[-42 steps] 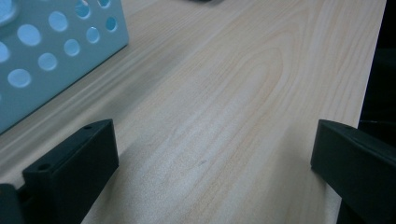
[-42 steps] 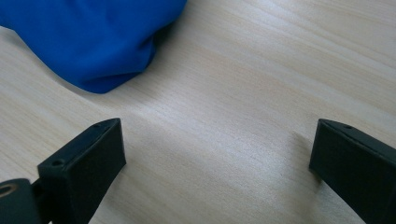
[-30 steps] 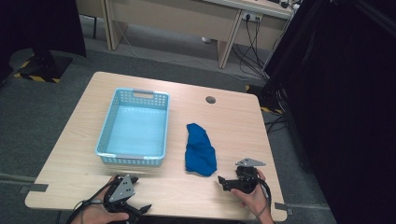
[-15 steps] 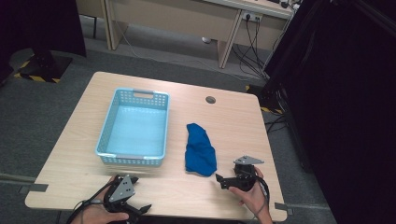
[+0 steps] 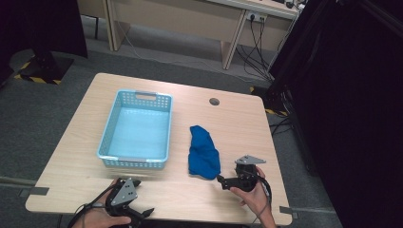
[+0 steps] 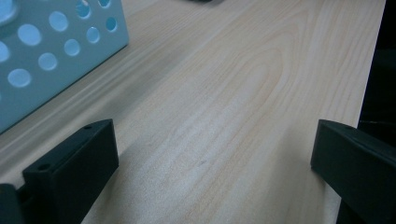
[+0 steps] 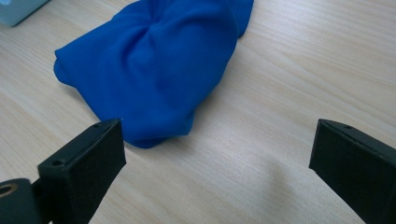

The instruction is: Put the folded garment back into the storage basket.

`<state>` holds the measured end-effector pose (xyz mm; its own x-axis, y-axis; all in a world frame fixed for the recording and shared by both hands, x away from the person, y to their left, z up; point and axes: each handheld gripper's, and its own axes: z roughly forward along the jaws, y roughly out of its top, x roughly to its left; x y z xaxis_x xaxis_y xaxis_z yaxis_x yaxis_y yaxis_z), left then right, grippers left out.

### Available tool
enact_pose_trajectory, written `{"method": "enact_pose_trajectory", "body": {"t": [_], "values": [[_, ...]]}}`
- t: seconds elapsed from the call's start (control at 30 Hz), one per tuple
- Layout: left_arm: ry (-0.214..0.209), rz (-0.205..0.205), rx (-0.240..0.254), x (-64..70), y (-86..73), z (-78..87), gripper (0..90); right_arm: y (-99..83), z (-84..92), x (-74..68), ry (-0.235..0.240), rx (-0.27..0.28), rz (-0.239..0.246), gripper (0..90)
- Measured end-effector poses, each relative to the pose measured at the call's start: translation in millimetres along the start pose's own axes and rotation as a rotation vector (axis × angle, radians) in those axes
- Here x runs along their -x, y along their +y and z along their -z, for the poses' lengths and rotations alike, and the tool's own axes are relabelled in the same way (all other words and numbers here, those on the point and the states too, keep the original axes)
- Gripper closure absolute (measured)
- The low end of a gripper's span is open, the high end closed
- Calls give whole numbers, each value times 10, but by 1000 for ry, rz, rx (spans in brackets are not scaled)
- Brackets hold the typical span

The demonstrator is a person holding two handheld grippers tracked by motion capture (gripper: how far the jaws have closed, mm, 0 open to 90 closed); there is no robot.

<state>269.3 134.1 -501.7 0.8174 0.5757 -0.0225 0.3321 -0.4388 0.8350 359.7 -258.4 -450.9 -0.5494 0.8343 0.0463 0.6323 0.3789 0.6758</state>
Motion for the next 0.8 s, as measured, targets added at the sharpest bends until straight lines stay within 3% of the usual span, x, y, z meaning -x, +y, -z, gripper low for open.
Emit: {"method": "enact_pose_trajectory", "body": {"t": [0.8], "values": [[2, -2, -1, 3, 0, -1, 0, 229, -61, -135, 28, 19, 34, 44]]}}
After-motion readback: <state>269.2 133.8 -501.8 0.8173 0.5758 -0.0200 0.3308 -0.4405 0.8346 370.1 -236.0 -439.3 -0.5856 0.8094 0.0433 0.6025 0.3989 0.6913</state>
